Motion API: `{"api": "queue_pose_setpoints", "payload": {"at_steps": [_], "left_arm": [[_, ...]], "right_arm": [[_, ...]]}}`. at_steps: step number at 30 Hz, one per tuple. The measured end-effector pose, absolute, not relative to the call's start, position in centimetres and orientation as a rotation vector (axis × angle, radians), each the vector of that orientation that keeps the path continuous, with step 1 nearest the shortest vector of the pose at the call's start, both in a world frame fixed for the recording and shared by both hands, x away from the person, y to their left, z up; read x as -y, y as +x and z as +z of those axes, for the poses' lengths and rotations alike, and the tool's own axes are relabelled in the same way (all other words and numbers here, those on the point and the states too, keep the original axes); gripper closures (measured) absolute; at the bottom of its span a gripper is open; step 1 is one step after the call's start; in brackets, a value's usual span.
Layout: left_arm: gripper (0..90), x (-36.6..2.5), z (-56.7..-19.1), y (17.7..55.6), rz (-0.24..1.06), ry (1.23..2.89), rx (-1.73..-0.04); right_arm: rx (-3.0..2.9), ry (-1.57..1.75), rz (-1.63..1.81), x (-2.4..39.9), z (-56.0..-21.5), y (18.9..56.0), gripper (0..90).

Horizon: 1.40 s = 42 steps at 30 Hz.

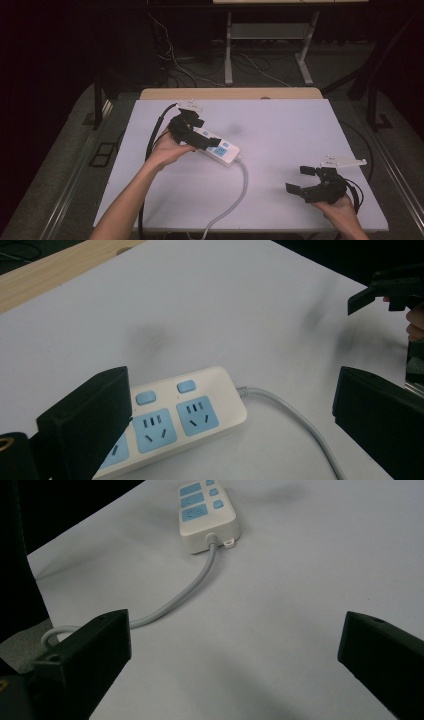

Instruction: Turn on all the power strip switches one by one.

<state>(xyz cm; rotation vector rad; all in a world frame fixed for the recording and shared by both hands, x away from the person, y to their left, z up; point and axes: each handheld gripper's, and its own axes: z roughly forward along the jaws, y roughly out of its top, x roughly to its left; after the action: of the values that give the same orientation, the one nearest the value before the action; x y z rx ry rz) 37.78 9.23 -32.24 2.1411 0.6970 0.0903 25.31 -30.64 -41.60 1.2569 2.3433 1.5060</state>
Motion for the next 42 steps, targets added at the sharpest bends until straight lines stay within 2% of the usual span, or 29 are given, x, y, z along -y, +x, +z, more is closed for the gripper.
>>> {"api": "queue_pose_setpoints", "payload": {"at_steps": [11, 22, 31, 42], "left_arm": [[2.3, -7.3, -32.4, 39.4, 0.075, 2.199, -0.691], [8.6, -5.5, -33.1, 40.3, 0.075, 2.245, -0.686], [23.7, -4.4, -34.3, 41.1, 0.063, 2.271, -0.686], [48.6, -3.7, -35.8, 42.1, 0.056, 2.299, -0.708]], "right_arm": [[-2.345, 1.261, 1.505, 30.7, -41.6, 25.4, 0.5], [-2.348, 1.261, 1.508, 30.7, -41.7, 25.5, 0.5], [-2.351, 1.26, 1.507, 30.6, -41.7, 25.5, 0.5], [-2.352, 1.259, 1.508, 30.7, -41.7, 25.6, 0.5]]}}
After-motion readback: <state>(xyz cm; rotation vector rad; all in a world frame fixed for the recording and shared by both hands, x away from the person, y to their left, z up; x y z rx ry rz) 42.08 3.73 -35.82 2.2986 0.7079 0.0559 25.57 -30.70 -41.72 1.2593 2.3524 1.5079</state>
